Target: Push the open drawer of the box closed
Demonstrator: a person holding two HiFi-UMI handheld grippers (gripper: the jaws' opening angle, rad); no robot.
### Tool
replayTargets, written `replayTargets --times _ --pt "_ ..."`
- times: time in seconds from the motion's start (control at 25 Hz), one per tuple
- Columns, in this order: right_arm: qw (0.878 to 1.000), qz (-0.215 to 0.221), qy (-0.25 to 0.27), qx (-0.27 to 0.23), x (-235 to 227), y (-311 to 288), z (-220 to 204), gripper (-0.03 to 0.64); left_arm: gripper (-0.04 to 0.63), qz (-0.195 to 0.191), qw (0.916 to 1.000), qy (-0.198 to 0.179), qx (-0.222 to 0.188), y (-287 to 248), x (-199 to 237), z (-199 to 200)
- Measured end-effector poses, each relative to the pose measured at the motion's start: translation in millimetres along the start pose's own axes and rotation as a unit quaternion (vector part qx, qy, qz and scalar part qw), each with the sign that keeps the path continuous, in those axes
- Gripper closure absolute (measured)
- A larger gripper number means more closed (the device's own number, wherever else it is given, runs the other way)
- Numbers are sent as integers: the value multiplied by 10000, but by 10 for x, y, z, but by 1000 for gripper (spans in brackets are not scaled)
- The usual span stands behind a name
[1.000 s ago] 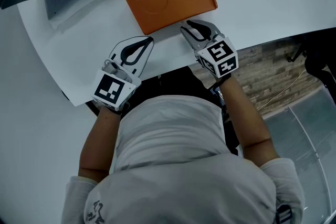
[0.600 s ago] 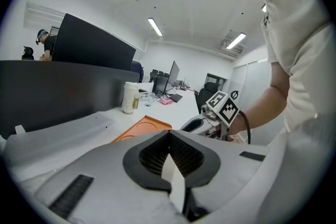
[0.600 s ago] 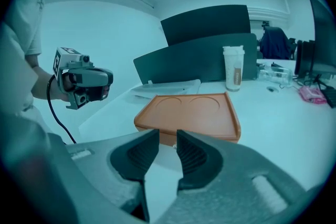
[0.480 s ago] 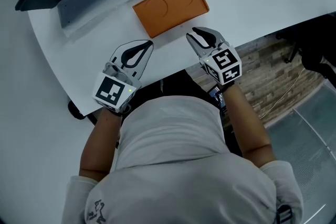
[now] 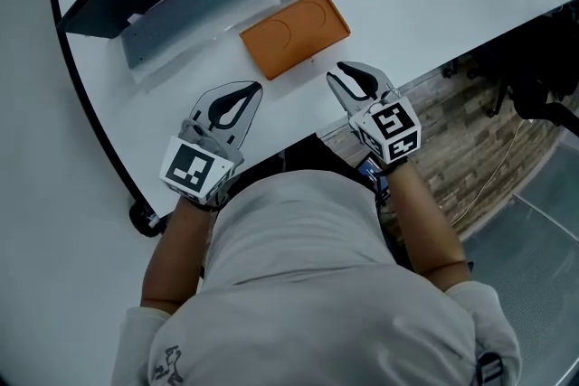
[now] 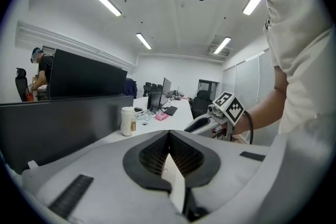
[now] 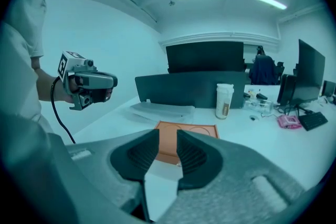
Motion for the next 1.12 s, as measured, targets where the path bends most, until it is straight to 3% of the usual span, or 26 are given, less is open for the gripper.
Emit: replayTargets --times 0.64,0.88,1.12 --pt "9920 -378 404 -1136 742 912 1022 511 597 -297 9951 -521 -781 777 -528 893" --pt "9855 -500 554 -1522 1027 1118 1323 523 597 -283 9929 -623 -972 1049 -655 1036" --pt "9829 -497 707 -1623 1218 1191 1343 542 597 -296 9908 -685 -1127 1201 -745 1092"
Point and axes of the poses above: the fingertips, and each gripper's own axes: y backward along the fingers, x to its left, z out of its top, the point moved 1 cm from there along y, backward along the fingers, and after that the axes turned 2 degrees about x, right-handed, at the moved point
